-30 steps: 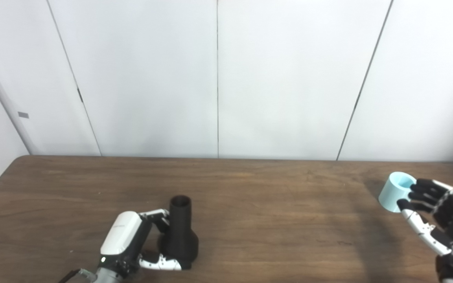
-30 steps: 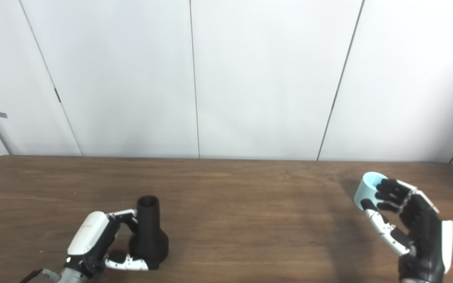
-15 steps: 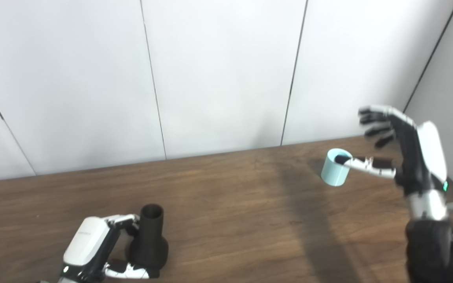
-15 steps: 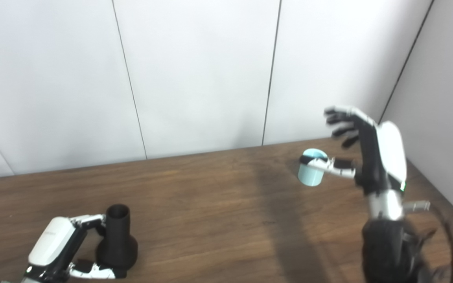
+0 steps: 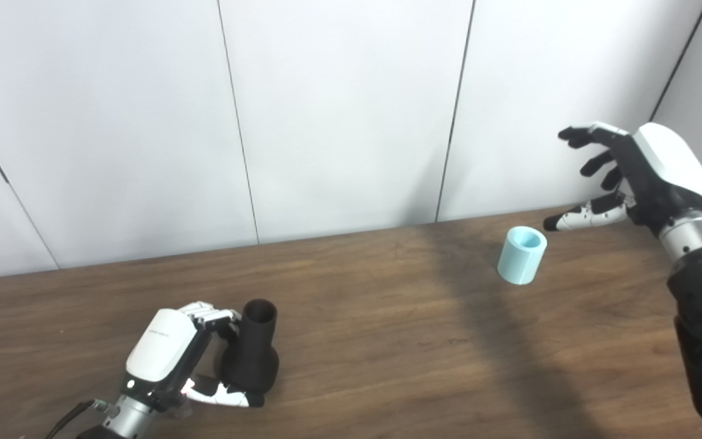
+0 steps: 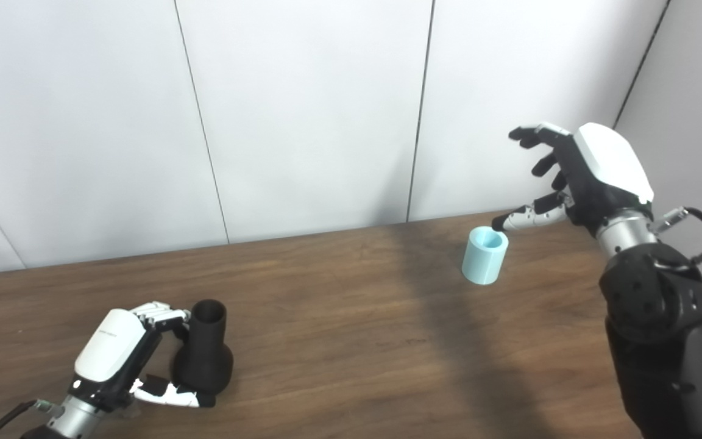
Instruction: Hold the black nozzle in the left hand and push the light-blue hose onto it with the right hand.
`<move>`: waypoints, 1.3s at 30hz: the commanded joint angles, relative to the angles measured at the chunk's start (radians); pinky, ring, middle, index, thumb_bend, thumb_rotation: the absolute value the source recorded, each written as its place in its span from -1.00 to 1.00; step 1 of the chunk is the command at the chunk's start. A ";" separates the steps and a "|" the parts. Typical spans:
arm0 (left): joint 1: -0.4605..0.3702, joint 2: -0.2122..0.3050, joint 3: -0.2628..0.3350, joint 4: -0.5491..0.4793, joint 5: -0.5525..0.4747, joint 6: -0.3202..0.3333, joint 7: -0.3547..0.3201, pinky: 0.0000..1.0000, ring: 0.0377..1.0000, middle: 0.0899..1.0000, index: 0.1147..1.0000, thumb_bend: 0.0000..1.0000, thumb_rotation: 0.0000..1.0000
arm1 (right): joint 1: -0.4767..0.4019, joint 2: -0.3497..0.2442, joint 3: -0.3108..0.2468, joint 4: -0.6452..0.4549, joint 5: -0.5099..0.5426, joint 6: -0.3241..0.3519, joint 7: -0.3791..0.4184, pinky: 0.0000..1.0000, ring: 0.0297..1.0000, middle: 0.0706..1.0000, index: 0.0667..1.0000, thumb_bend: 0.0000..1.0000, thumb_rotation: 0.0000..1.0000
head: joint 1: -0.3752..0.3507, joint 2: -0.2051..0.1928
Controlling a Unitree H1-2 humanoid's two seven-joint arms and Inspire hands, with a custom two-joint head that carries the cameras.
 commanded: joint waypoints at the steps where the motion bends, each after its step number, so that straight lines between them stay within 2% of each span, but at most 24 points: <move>1: 0.098 -0.085 -0.069 0.092 -0.012 -0.019 0.056 0.83 -0.01 -0.20 -0.12 0.05 -1.00 | -0.041 -0.042 -0.022 0.004 -0.030 0.002 0.025 -0.12 0.22 0.51 0.51 1.00 -0.68 | 0.002 0.000; 7: 0.088 -0.110 -0.099 0.146 -0.002 -0.019 0.084 0.79 -0.01 -0.21 -0.12 0.05 -1.00 | -0.064 -0.078 0.003 0.035 -0.071 0.002 0.109 -0.12 0.25 0.49 0.48 1.00 -0.64 | -0.004 -0.002; 9: 0.087 -0.114 -0.110 0.161 -0.003 -0.019 0.080 0.78 0.00 -0.22 -0.11 0.04 -1.00 | -0.077 -0.083 0.010 0.032 -0.092 0.002 0.156 -0.13 0.26 0.49 0.46 1.00 -0.60 | -0.014 -0.003; 16: 0.087 -0.116 -0.151 0.193 0.005 -0.019 0.081 0.71 0.01 -0.22 -0.10 0.04 -1.00 | -0.142 -0.114 0.037 0.052 -0.166 0.002 0.336 -0.20 0.26 0.44 0.42 1.00 -0.65 | -0.031 -0.008; 21: 0.087 -0.115 -0.158 0.198 0.003 -0.019 0.086 0.71 0.01 -0.24 -0.09 0.04 -1.00 | -0.200 -0.102 0.055 0.080 -0.259 0.002 0.469 -0.25 0.23 0.44 0.46 1.00 -0.73 | -0.040 -0.010; 24: 0.085 -0.114 -0.157 0.203 0.006 -0.019 0.085 0.71 0.02 -0.24 -0.09 0.04 -1.00 | -0.220 -0.097 0.070 0.089 -0.284 0.002 0.513 -0.24 0.33 0.50 0.47 1.00 -0.75 | -0.044 -0.013; 25: 0.085 -0.114 -0.156 0.204 0.004 -0.019 0.086 0.70 0.02 -0.23 -0.09 0.04 -1.00 | -0.225 -0.098 0.079 0.095 -0.289 0.002 0.525 -0.29 0.25 0.41 0.46 1.00 -0.75 | -0.048 -0.011; 28: 0.086 -0.111 -0.153 0.201 0.000 -0.019 0.087 0.68 0.02 -0.22 -0.10 0.04 -1.00 | -0.246 -0.109 0.116 0.119 -0.325 0.002 0.581 -0.33 0.15 0.35 0.50 1.00 -0.67 | -0.061 -0.008; 31: 0.085 -0.106 -0.159 0.203 -0.003 -0.019 0.096 0.68 0.01 -0.22 -0.10 0.04 -1.00 | -0.260 -0.134 0.171 0.165 -0.342 -0.004 0.587 -0.43 -0.04 0.22 0.53 1.00 -0.63 | -0.077 -0.009; 35: 0.085 -0.101 -0.159 0.201 -0.002 -0.019 0.097 0.68 0.01 -0.22 -0.10 0.04 -1.00 | -0.263 -0.162 0.225 0.239 -0.355 -0.014 0.551 -0.35 0.09 0.35 0.57 1.00 -0.59 | -0.104 -0.011; 38: 0.086 -0.093 -0.162 0.192 -0.013 -0.019 0.093 0.67 0.01 -0.21 -0.11 0.04 -1.00 | -0.264 -0.159 0.242 0.252 -0.373 -0.003 0.545 -0.38 0.10 0.41 0.63 1.00 -0.59 | -0.129 -0.011; 39: 0.085 -0.091 -0.162 0.192 -0.016 -0.019 0.091 0.67 0.02 -0.20 -0.11 0.04 -1.00 | -0.264 -0.154 0.242 0.258 -0.377 -0.001 0.542 -0.40 0.06 0.37 0.64 1.00 -0.60 | -0.137 -0.012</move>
